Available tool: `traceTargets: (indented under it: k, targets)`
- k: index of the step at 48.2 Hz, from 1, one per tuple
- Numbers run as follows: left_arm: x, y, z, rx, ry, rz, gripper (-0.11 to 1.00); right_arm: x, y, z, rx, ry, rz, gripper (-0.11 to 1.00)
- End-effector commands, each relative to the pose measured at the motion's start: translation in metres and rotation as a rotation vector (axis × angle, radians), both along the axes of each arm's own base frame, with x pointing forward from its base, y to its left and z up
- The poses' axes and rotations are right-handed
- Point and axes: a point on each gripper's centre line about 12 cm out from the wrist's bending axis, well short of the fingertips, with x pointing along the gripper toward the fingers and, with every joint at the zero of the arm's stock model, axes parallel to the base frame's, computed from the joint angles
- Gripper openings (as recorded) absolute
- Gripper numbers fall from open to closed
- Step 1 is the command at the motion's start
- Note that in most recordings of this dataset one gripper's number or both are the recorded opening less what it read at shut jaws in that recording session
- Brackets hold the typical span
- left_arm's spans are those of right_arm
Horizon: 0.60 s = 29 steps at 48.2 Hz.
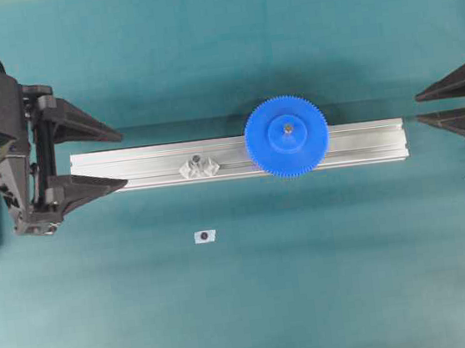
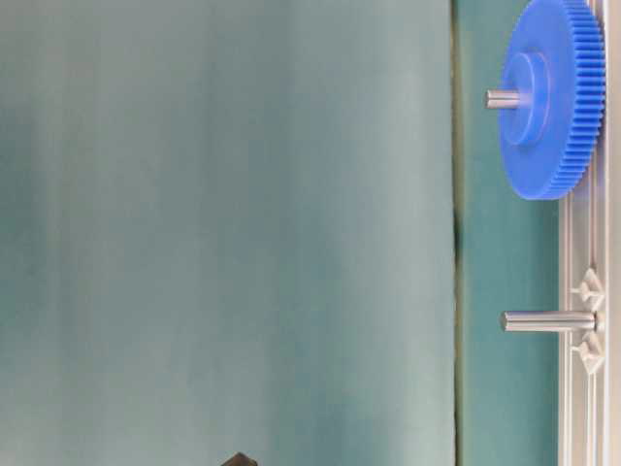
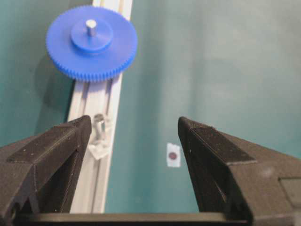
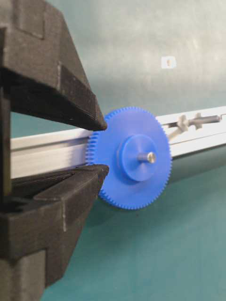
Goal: Find the location of the shaft and insert the large gear.
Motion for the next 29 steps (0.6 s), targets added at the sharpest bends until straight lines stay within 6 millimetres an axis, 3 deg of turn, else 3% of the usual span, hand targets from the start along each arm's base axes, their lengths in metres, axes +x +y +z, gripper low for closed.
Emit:
traceTargets:
  k: [1,29]
  targets:
    - [0.0001,-0.0012,0.0062,-0.001,-0.023,-0.004,0.76,0.0017,-0.0007,0.0041,0.01,-0.012,-0.007,0.46]
    - [-0.0006,-0.0012,0.005,-0.05,-0.019,0.008,0.75,0.0015,-0.0006,0.0028,0.012,-0.009,-0.007,0.46]
